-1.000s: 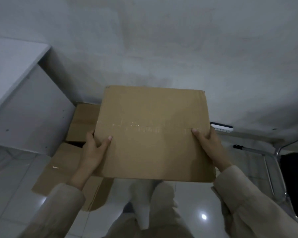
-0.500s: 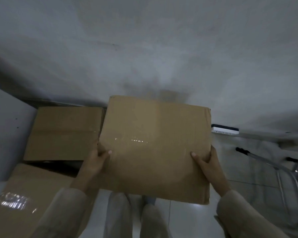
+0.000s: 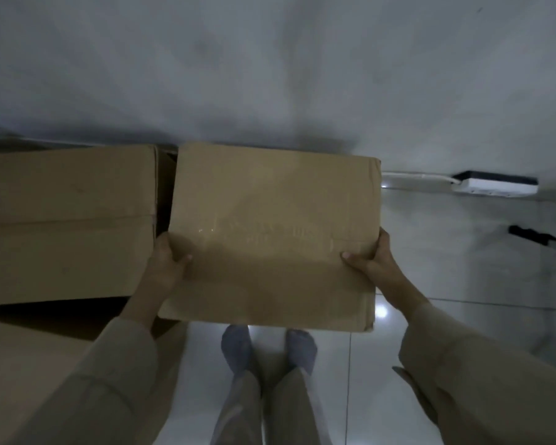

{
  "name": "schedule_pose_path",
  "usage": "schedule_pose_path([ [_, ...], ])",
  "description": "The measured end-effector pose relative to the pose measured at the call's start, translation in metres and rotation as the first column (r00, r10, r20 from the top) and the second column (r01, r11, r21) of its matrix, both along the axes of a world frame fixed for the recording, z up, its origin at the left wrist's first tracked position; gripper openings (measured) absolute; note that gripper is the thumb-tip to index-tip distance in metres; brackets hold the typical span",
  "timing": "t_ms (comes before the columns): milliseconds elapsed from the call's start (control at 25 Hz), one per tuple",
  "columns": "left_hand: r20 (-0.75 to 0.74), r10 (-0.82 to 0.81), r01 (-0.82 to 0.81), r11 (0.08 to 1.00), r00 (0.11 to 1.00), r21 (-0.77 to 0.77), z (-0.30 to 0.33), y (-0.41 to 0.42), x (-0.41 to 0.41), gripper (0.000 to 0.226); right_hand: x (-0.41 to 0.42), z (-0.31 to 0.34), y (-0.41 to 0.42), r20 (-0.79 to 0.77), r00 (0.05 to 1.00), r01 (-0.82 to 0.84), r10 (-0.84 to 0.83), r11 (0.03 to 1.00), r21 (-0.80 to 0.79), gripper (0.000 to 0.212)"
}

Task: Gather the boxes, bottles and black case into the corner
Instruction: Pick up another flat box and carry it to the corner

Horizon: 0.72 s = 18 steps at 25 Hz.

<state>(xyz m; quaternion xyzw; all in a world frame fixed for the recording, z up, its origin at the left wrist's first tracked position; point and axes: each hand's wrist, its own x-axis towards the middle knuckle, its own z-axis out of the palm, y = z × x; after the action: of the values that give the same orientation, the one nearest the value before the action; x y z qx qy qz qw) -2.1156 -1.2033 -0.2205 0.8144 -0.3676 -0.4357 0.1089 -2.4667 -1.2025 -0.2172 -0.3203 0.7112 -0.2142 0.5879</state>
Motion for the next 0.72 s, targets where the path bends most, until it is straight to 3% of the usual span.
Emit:
schedule_pose_path([
  [120, -0.118, -0.105, 0.114, 0.991, 0.987, 0.075, -0.018, -0.006, 0.007, 0.033, 0.008, -0.028, -0.002, -0.024, 0.997, -0.073, 0.074, 0.996, 0.046, 0.091],
  [160, -0.099, -0.18, 0.184, 0.983, 0.979, 0.027, -0.029, -0.007, 0.013, 0.022, 0.012, -0.033, -0.002, -0.009, 0.994, -0.108, 0.109, 0.992, 0.06, 0.091],
  [240, -0.148, -0.158, 0.154, 0.987, 0.976, -0.037, -0.039, -0.01, 0.031, 0.029, 0.018, -0.036, -0.002, 0.015, 0.992, -0.129, 0.128, 0.987, 0.091, 0.09],
  [320, -0.198, -0.091, 0.114, 0.988, 0.976, 0.106, -0.025, -0.008, 0.025, 0.034, 0.021, -0.036, 0.003, 0.009, 0.996, -0.092, 0.091, 0.99, 0.104, 0.085],
  [360, -0.141, -0.023, 0.043, 0.989, 0.99, 0.144, -0.014, -0.01, 0.013, 0.052, 0.022, -0.034, 0.004, -0.005, 0.998, -0.065, 0.066, 0.991, 0.115, 0.081],
  [400, -0.089, -0.062, 0.073, 0.989, 0.994, 0.132, -0.008, -0.01, 0.005, 0.061, 0.023, -0.03, 0.006, -0.022, 0.998, -0.052, 0.055, 0.991, 0.123, 0.077],
  [480, -0.115, -0.075, 0.081, 0.996, 0.991, 0.047, 0.002, -0.005, -0.01, 0.042, 0.025, -0.022, 0.009, -0.079, 0.995, -0.057, 0.067, 0.99, 0.129, 0.069],
  [720, -0.188, -0.225, 0.24, 0.969, 0.956, 0.059, 0.026, -0.01, -0.053, 0.04, 0.021, 0.022, 0.035, -0.122, 0.985, -0.107, 0.124, 0.985, 0.139, 0.059],
])
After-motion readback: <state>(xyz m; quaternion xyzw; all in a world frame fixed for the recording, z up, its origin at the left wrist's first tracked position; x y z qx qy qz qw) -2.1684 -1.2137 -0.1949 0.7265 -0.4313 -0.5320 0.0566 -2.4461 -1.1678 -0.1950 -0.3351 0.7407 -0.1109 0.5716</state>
